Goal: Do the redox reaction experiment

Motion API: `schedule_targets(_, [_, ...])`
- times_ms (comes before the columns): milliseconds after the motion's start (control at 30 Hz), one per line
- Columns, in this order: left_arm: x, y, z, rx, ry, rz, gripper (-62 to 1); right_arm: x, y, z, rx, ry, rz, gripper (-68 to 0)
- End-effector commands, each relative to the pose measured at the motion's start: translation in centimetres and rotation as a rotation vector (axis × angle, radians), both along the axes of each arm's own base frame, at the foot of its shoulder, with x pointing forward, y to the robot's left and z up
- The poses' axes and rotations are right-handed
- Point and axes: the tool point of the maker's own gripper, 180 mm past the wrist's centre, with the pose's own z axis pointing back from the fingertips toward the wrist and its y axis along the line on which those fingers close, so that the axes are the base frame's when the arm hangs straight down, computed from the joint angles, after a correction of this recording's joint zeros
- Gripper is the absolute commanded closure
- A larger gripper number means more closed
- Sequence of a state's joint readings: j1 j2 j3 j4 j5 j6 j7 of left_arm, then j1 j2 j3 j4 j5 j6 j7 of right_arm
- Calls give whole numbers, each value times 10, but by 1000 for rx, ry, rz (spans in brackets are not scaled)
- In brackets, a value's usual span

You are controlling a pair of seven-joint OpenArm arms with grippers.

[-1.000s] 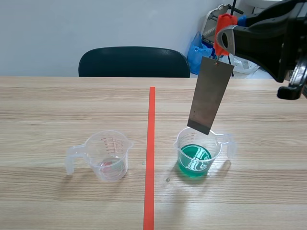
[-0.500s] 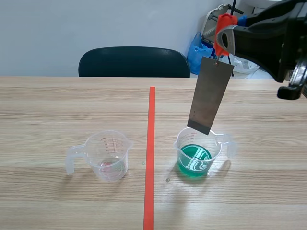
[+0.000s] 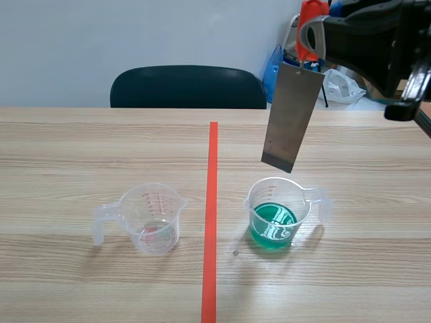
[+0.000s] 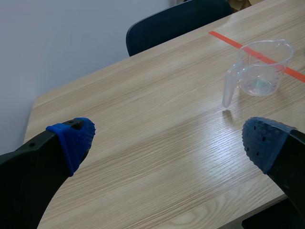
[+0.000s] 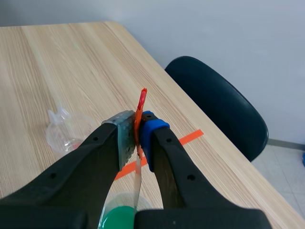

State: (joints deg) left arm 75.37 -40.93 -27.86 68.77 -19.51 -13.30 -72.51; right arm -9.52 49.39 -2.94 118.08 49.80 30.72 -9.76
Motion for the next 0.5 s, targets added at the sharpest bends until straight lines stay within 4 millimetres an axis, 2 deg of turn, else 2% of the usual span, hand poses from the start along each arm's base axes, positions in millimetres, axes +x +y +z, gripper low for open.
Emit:
schedule_targets(0, [0, 0, 7, -6, -34, 10, -623, -3, 8, 10, 9, -28, 33, -7])
schedule_targets(267, [0, 0, 7, -6, -34, 10, -623, -4, 35, 19, 33, -51, 109, -7])
schedule_targets(467, [0, 0, 7, -7, -34, 10, -623, -9, 67, 18, 32, -53, 182, -7])
